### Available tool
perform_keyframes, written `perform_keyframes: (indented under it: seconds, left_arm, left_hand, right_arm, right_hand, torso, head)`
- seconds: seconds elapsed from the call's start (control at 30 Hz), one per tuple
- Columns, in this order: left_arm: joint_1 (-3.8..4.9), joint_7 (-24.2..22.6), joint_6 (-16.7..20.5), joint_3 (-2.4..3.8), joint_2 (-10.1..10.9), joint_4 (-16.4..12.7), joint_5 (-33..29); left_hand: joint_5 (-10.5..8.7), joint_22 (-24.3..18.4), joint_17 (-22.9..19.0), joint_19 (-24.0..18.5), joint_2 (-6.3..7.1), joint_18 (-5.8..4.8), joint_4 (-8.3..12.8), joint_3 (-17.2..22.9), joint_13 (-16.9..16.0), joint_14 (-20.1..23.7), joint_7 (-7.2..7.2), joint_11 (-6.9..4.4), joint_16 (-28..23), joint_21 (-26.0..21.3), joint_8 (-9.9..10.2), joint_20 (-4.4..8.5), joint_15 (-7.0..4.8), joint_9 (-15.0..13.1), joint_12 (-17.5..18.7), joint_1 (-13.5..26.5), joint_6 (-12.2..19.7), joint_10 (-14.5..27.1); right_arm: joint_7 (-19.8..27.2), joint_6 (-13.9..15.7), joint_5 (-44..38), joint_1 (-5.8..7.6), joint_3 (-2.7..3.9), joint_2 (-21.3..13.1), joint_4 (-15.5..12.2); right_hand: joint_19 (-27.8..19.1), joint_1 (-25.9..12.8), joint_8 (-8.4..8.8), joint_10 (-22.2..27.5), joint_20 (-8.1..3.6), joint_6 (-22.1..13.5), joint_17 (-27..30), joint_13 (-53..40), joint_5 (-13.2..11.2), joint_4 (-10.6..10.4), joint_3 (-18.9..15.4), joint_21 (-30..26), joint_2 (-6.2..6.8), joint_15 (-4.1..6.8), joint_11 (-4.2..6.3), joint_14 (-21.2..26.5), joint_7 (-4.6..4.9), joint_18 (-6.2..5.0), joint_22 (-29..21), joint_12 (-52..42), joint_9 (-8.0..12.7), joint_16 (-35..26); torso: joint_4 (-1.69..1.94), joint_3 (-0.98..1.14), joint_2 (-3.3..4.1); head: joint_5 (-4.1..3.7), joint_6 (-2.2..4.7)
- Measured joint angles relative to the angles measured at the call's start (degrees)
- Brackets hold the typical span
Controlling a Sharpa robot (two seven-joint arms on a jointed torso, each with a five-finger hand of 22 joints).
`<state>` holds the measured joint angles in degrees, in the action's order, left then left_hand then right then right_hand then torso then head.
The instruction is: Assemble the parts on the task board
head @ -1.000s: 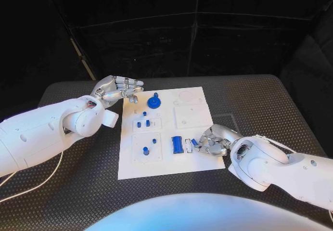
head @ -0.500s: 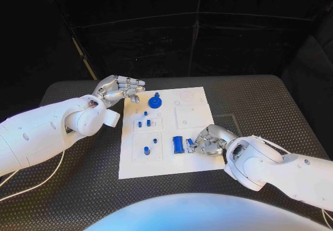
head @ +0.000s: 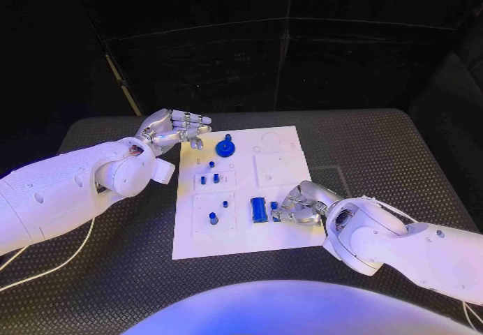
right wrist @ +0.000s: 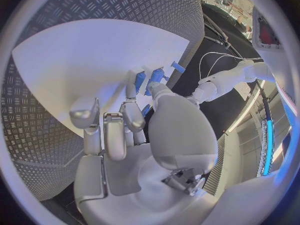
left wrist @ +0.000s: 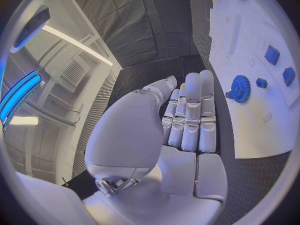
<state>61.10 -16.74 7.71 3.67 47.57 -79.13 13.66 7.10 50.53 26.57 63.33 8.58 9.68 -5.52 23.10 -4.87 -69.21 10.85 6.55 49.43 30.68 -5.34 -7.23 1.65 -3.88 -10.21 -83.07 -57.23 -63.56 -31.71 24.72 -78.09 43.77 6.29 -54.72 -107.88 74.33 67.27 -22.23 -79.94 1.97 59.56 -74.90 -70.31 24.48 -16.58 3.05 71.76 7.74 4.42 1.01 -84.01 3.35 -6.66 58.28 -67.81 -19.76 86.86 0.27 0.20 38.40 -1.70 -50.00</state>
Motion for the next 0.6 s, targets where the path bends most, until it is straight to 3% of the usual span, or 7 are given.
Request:
perform_keyframes:
  seconds: [0.17, 0.47, 0.6]
  left_arm:
    - [0.00, 0.0, 0.0, 0.00, 0.0, 0.0, 0.0]
    - [0.00, 0.1, -0.1, 0.00, 0.0, 0.0, 0.0]
    - [0.00, 0.1, -0.1, 0.00, 0.0, 0.0, 0.0]
  left_hand:
    - [0.00, 0.0, 0.0, 0.0, 0.00, 0.00, 0.0, 0.0, 0.0, 0.0, 0.00, 0.00, 0.0, 0.0, 0.0, 0.00, 0.00, 0.0, 0.0, 0.0, 0.0, 0.0]
    - [0.00, 0.0, 0.0, 0.0, 0.00, 0.00, 0.0, 0.0, 0.0, 0.0, 0.00, 0.00, 0.0, 0.0, 0.0, 0.00, 0.00, 0.0, 0.0, 0.0, 0.0, 0.0]
    - [0.00, 0.0, 0.0, 0.0, 0.00, 0.00, 0.0, 0.0, 0.0, 0.0, 0.00, 0.00, 0.0, 0.0, 0.0, 0.00, 0.00, 0.0, 0.0, 0.0, 0.0, 0.0]
  right_arm:
    - [-0.1, -0.1, -0.1, 0.00, 0.00, 0.1, 0.1]
    - [-0.2, -0.1, -0.9, 0.00, 0.00, 0.0, 0.2]
    - [0.0, -0.1, -1.2, 0.00, 0.00, -0.5, 0.0]
  right_hand:
    - [-0.2, -0.8, 0.05, 0.0, 0.21, 0.0, 0.0, 0.2, -5.1, 0.0, -3.0, -0.3, -0.52, 0.00, 0.00, 0.0, 0.00, 0.00, -0.4, 0.4, -0.3, 0.0]
    - [-0.2, -1.3, 0.05, 0.2, 0.20, 0.0, 0.0, 0.4, -7.3, 0.1, -5.4, -0.6, -1.07, -0.01, -0.20, 0.0, 0.00, -0.01, -0.7, 0.7, -0.6, -0.2]
    - [-0.2, 2.1, 0.05, 0.2, 0.20, 0.0, 0.0, 0.4, -9.1, 0.7, -6.3, -0.8, -1.85, -0.01, -0.20, 0.0, 0.00, -0.01, -0.9, 0.7, -0.8, -0.4]
  torso:
    - [-0.02, -0.01, -0.04]
    - [-0.02, 0.02, -0.05]
    - [-0.02, 0.03, -0.05]
  head:
    - [0.00, 0.00]
    - [-0.18, 0.00]
    - [-0.16, 0.00]
